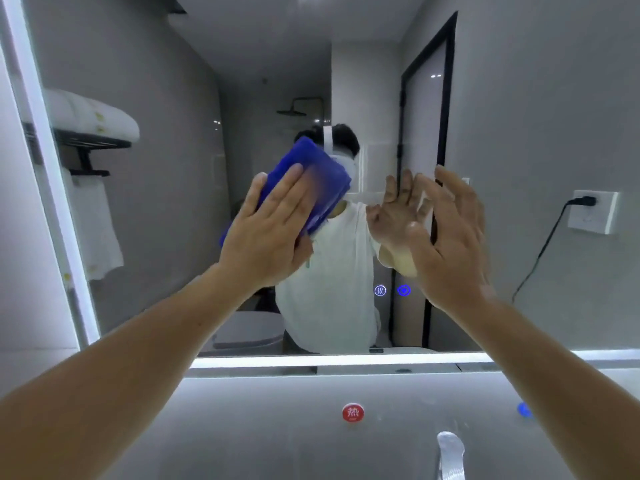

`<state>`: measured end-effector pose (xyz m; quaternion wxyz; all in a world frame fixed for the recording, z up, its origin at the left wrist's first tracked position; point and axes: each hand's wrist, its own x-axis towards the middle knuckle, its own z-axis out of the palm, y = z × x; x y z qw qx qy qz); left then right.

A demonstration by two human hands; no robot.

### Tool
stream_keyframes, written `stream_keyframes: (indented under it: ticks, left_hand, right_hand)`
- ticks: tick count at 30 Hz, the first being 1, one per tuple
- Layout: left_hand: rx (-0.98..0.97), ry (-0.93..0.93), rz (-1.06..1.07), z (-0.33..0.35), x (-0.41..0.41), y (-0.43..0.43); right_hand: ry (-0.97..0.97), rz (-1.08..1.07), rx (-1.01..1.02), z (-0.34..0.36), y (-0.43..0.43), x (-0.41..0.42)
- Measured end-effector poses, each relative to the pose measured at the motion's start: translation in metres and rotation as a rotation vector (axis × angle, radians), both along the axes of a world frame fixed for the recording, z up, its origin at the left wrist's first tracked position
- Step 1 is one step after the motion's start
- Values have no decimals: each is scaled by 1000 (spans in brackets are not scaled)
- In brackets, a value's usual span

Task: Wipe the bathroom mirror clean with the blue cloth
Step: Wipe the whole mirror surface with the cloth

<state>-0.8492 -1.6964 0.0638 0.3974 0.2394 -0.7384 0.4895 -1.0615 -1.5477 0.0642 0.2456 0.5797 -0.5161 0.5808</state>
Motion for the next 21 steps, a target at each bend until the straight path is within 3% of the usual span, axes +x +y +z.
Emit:
stream_keyframes:
  ticks: [5,11,21]
  left_hand:
    - [81,232,-30,-46,-27,3]
    - [51,42,-71,-157,-18,-1]
    - [-37,-156,80,-246,3,-13]
  right_hand:
    - [-9,12,-29,-16,-4,2]
    - [-18,11,33,-42,-9,-5]
    - [17,27,59,-61,-8,-22]
